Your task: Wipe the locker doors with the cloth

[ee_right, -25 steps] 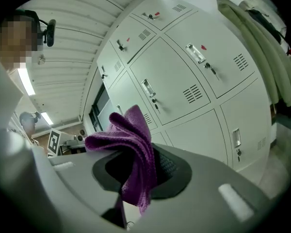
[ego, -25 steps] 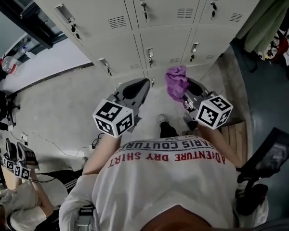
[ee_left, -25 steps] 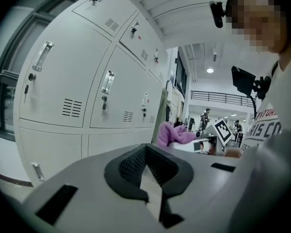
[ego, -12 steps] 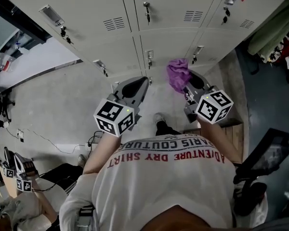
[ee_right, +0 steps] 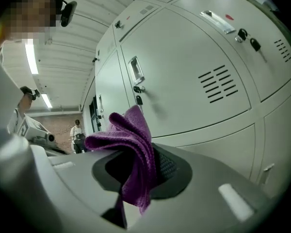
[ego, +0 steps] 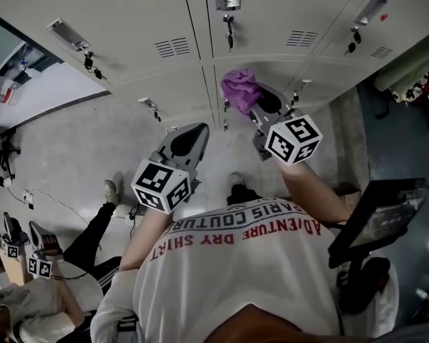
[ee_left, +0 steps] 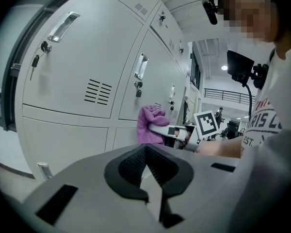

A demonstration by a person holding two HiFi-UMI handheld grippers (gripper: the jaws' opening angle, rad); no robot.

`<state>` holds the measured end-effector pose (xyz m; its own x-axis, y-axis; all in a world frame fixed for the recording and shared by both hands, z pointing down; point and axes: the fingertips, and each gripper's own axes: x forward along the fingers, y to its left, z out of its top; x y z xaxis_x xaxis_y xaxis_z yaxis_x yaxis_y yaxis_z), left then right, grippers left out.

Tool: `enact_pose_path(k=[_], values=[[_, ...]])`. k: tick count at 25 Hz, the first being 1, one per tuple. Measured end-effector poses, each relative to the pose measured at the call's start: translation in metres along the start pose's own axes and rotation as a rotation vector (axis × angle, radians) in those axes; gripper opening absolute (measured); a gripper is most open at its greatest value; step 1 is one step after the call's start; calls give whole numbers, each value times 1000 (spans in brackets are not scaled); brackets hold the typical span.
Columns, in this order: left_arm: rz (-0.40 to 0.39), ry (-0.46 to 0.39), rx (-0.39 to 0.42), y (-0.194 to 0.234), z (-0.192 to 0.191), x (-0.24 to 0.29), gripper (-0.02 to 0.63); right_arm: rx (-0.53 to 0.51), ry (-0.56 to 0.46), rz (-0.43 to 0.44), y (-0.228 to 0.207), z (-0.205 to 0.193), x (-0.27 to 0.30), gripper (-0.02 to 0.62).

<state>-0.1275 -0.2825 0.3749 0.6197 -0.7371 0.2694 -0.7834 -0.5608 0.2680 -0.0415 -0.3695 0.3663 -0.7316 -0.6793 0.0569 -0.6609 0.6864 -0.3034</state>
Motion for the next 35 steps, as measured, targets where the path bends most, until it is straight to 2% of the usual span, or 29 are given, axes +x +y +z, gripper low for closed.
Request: enact_pose_path(k=[5, 8, 13, 21, 28, 35], values=[[15, 25, -17, 18, -10, 0, 2, -39, 16, -55, -20, -36, 45, 71], [16, 41, -26, 21, -17, 1, 2, -27, 44, -85, -29, -58, 65, 71], [40, 37, -48, 33, -20, 3, 2, -26, 67, -114, -36, -76, 87, 71], [67, 51, -85, 44, -28, 5, 2, -41, 50, -174, -46, -76, 96, 71], [66, 55, -81, 39, -28, 8, 2, -41, 35, -192, -56, -75, 88, 72], [24, 63, -75, 24, -30, 23, 2, -49, 3, -269, -91, -63, 57, 71]])
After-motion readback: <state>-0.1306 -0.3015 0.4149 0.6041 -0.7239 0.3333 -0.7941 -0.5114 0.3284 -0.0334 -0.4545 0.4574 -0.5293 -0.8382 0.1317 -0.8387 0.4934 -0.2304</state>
